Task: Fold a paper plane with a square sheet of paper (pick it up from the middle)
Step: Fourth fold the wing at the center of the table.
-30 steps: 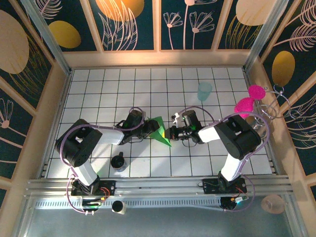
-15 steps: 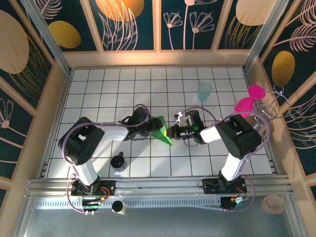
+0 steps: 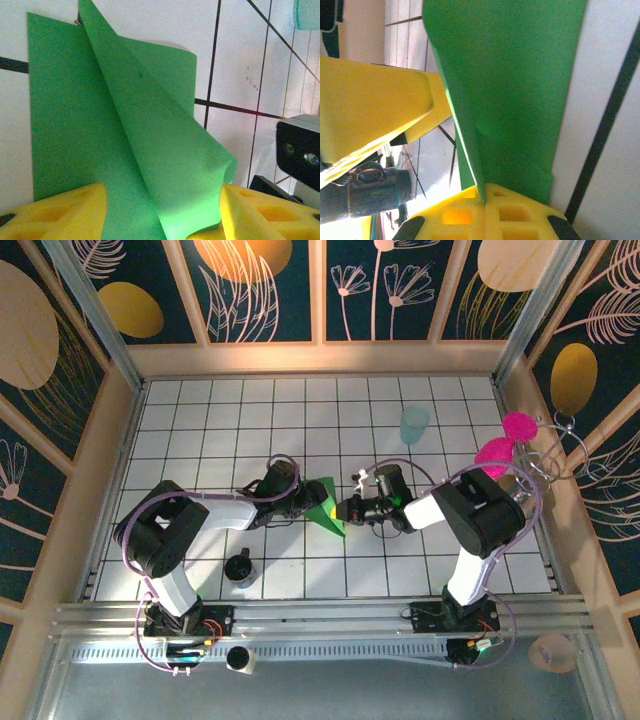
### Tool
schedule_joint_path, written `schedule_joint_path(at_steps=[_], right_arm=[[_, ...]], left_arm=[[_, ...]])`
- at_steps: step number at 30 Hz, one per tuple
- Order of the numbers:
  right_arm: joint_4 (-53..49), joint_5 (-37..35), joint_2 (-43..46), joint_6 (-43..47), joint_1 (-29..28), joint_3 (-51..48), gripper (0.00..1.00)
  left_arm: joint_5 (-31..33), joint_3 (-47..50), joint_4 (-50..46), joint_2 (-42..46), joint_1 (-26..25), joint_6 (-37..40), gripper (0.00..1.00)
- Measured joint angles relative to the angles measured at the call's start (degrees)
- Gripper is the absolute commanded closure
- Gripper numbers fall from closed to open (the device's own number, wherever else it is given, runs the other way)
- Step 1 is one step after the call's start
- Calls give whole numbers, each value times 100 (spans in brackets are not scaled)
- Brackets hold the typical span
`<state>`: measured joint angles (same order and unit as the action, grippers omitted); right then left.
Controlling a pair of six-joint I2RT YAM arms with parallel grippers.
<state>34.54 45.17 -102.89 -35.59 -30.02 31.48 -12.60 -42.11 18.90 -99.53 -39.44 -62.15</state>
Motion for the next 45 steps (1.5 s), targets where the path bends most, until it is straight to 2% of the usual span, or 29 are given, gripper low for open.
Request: schedule_joint_path(at_steps=[8, 18, 22, 34, 45], right_arm=[[-7, 39, -46, 4, -35, 35, 100], [-98, 26, -44, 68, -35, 52, 96], [-225, -28, -11, 111, -42, 105, 93], [-358, -72, 94, 111, -46, 116, 93], [-535, -234, 98, 83, -46, 267, 90]], left_arm=[[20, 17, -15, 42, 0, 2, 40], [245, 24, -264, 675, 0, 44, 40], [201, 98, -264, 658, 0, 42, 41], [-385, 205, 114, 216, 0, -225, 43], [-452, 249, 404, 31, 9, -522, 44]])
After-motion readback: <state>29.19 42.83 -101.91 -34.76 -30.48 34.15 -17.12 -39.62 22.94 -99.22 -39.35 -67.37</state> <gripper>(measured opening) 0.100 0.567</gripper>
